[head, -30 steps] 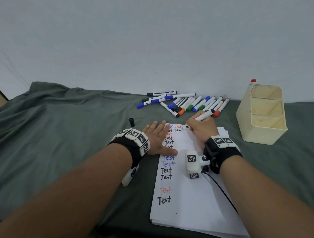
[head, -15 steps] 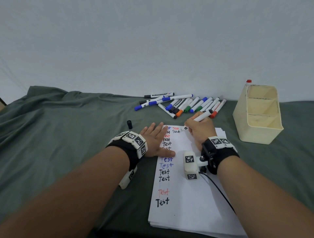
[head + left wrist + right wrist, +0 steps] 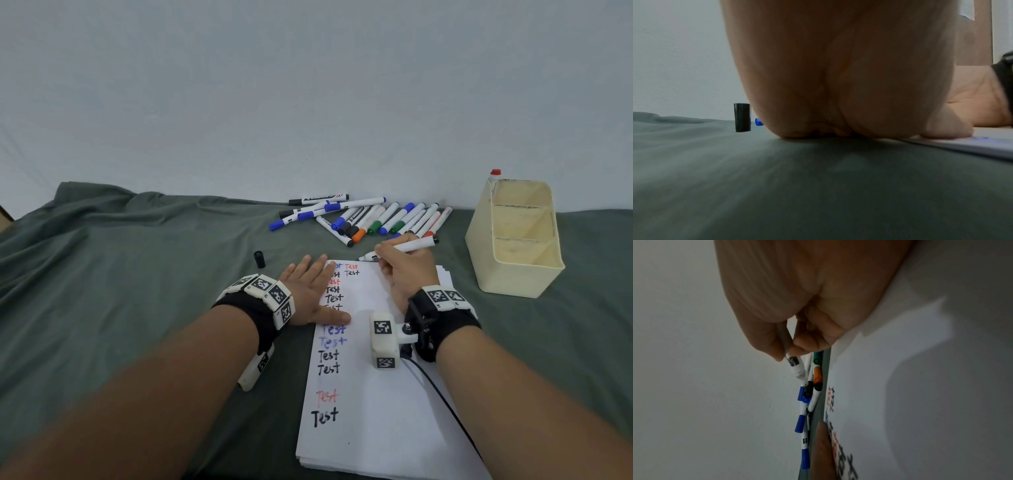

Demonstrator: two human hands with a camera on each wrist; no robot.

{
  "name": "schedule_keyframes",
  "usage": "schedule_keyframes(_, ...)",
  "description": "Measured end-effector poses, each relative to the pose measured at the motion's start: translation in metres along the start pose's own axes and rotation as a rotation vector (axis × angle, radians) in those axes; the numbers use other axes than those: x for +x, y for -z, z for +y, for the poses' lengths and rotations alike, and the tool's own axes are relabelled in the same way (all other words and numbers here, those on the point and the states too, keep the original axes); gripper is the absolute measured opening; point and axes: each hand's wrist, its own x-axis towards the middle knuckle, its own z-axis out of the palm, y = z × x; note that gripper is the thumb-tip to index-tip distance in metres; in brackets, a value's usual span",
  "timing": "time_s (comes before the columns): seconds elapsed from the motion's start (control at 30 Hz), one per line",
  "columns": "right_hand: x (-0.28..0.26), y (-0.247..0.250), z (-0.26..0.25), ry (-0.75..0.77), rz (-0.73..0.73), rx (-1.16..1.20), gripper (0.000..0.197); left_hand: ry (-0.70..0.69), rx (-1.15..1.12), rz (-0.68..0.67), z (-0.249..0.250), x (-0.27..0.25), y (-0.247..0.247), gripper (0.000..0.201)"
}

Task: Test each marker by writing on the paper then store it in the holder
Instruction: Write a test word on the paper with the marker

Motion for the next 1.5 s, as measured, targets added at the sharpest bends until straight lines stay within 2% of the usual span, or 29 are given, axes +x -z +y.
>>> schedule_keyframes(0.1,-0.002,-0.002,-0.002,0.016,-0.013,0.102,0.014,-0.004,0.001,0.007,-0.001,0.001,-0.001,0.115)
schedule_keyframes(0.2,-0.003,-0.005,-0.006,-0.031,-0.039,0.225,0.013,-0.007,-0.01,0.021,-0.003,0.002,-0.004,0.116)
schedule_keyframes(0.3,-0.003,-0.008,-0.013,-0.074,-0.104,0.236,0.019,-0.023,-0.029,0.021,-0.006,0.004,-0.005,0.118)
schedule_keyframes(0.4,0.0,-0.01,-0.02,-0.17,-0.157,0.301,0.005,-0.036,-0.049,0.02,-0.009,0.006,-0.005,0.119)
schedule_keyframes(0.5,0.006,-0.009,-0.022,-0.251,-0.221,0.334,0.021,-0.051,-0.046,0.028,-0.011,0.007,-0.005,0.117)
schedule_keyframes(0.63,0.009,-0.01,-0.022,-0.268,-0.214,0.331,0.008,-0.08,-0.07,0.028,-0.017,0.004,0.003,0.107)
schedule_keyframes(0.67,0.01,-0.009,-0.021,-0.277,-0.199,0.352,0.01,-0.086,-0.087,0.036,-0.02,0.003,0.007,0.104)
schedule_keyframes(0.73,0.012,-0.005,-0.017,-0.281,-0.197,0.403,0.016,-0.091,-0.11,0.107,-0.027,0.001,0.016,0.091)
schedule_keyframes(0.8,0.012,-0.001,-0.013,-0.266,-0.214,0.449,0.013,-0.084,-0.066,0.251,-0.036,-0.002,0.024,0.073)
schedule_keyframes(0.87,0.011,0.002,-0.01,-0.258,-0.22,0.486,0.009,-0.028,0.032,0.402,-0.048,-0.004,0.03,0.058)
schedule_keyframes(0.9,0.01,0.002,-0.01,-0.253,-0.219,0.498,0.01,0.036,0.067,0.436,-0.055,-0.004,0.033,0.054)
schedule_keyframes(1.0,0.009,0.003,-0.008,-0.259,-0.216,0.509,0.016,0.255,0.109,0.37,-0.077,-0.003,0.039,0.046)
schedule_keyframes(1.07,0.009,0.003,-0.008,-0.268,-0.216,0.497,0.017,0.305,0.001,0.315,-0.088,-0.002,0.042,0.038)
schedule_keyframes(1.17,0.007,0.002,-0.009,-0.277,-0.217,0.467,0.018,0.305,-0.124,0.3,-0.092,0.002,0.047,0.02)
schedule_keyframes(1.3,0.007,0.002,-0.009,-0.288,-0.222,0.451,0.02,0.29,-0.361,0.439,-0.084,0.01,0.051,0.006)
schedule_keyframes(1.4,0.007,0.002,-0.009,-0.287,-0.22,0.452,0.019,0.211,-0.605,0.558,-0.065,0.014,0.056,0.018)
schedule_keyframes(1.5,0.006,0.002,-0.01,-0.289,-0.218,0.46,0.018,0.153,-0.728,0.577,-0.046,0.018,0.058,0.026)
